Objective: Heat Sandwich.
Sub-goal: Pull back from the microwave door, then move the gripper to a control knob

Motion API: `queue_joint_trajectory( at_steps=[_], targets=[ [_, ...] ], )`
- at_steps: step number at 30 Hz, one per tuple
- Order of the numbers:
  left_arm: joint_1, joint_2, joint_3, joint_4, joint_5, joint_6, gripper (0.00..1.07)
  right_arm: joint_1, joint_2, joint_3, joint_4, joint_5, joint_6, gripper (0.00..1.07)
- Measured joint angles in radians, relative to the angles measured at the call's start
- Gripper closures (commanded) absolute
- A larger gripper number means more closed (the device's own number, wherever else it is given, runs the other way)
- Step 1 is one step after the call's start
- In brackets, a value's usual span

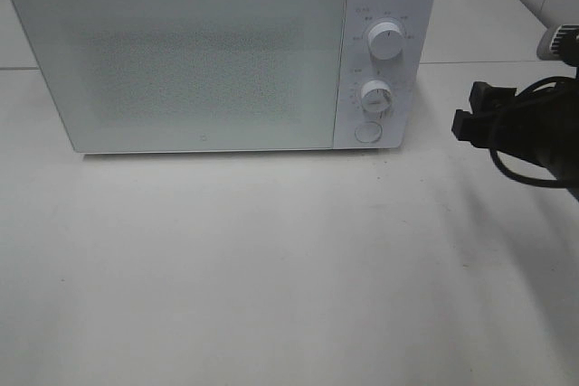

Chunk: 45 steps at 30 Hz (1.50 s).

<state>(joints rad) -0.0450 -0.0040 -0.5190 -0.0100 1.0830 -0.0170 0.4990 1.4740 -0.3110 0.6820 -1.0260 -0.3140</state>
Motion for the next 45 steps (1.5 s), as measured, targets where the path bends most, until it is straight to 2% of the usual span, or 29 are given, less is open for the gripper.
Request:
queue_joint_trajectory(
  at_steps=[2,6,15,37,45],
  targets=[
    [0.0,0.0,0.0,0.0,0.0,0.0,0.09,0.055,0.046,-0.011,0.048,-0.048,-0.024,0.32],
    [0.0,-0.001,0.0,0.0,0.0,0.0,0.09,0.109,0.103,-0.044,0.053,-0.073,-0.031,0.32],
    [0.0,-0.001,0.0,0.0,0.0,0.0,0.09,0.182,0.237,-0.143,0.098,-0.098,-0.041,0.32],
    [0.0,-0.001,0.0,0.0,0.0,0.0,0.09,0.186,0.493,-0.402,0.104,-0.098,-0.041,0.32],
    [0.0,-0.001,0.0,0.0,0.0,0.0,0.09,0.154,0.564,-0.481,0.103,-0.095,-0.041,0.32]
  ],
)
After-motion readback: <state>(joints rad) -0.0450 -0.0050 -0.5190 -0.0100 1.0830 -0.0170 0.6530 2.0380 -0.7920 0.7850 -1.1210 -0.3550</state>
